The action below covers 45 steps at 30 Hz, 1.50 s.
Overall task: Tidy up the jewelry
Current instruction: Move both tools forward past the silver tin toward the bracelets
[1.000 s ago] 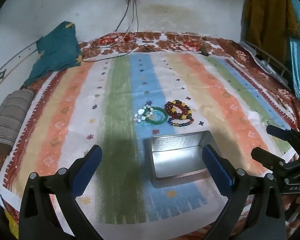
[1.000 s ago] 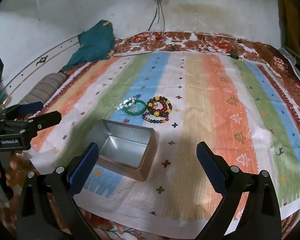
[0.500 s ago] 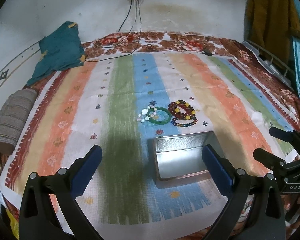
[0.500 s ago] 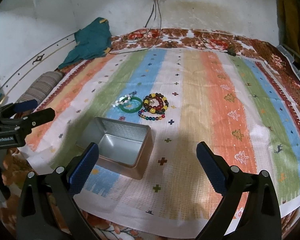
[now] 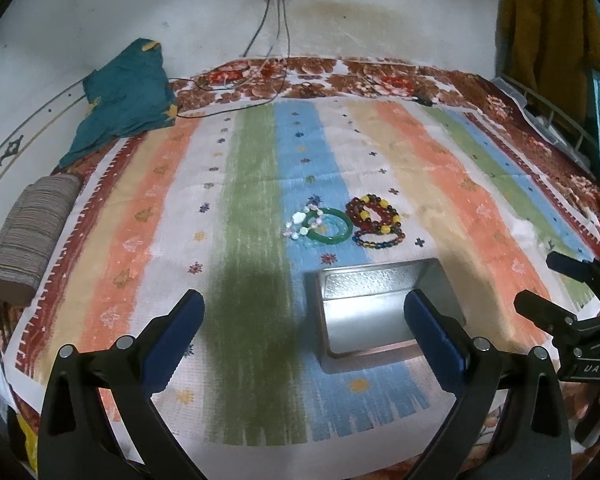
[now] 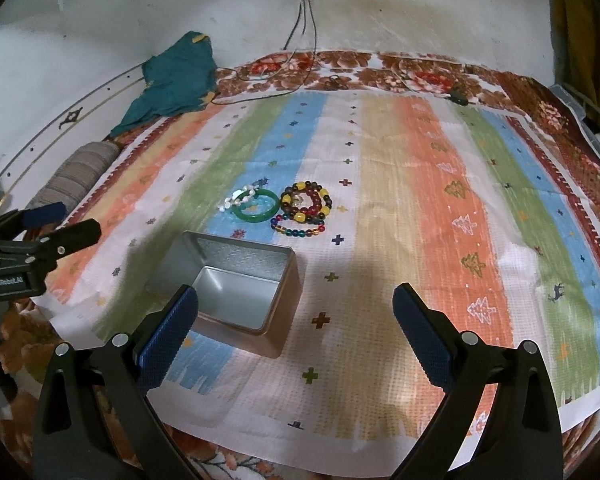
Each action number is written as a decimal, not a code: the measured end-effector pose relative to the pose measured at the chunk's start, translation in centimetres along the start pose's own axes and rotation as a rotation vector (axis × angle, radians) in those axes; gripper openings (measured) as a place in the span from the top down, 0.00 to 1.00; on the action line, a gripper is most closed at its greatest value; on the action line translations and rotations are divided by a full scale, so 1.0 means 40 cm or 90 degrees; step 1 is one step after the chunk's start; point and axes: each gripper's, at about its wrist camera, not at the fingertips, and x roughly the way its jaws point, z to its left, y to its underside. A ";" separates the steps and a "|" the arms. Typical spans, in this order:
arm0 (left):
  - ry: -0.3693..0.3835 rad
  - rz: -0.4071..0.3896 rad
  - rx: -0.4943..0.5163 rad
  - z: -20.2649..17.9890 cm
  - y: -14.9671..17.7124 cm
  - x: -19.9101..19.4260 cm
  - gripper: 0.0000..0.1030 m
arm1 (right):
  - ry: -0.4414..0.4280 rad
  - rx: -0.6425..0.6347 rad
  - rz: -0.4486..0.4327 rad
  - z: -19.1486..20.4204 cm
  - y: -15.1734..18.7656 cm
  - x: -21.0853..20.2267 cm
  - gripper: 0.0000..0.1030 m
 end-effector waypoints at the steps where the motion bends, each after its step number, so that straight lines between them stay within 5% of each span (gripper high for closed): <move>1: 0.002 0.002 -0.004 0.004 -0.001 0.002 0.05 | 0.000 0.004 0.002 -0.003 0.000 0.002 0.04; 25: -0.006 0.029 0.026 -0.006 -0.051 0.052 0.05 | 0.022 0.006 0.025 -0.014 -0.056 0.061 0.04; 45: -0.041 0.064 -0.024 0.035 -0.132 0.168 0.05 | 0.042 0.020 0.048 -0.039 -0.124 0.162 0.04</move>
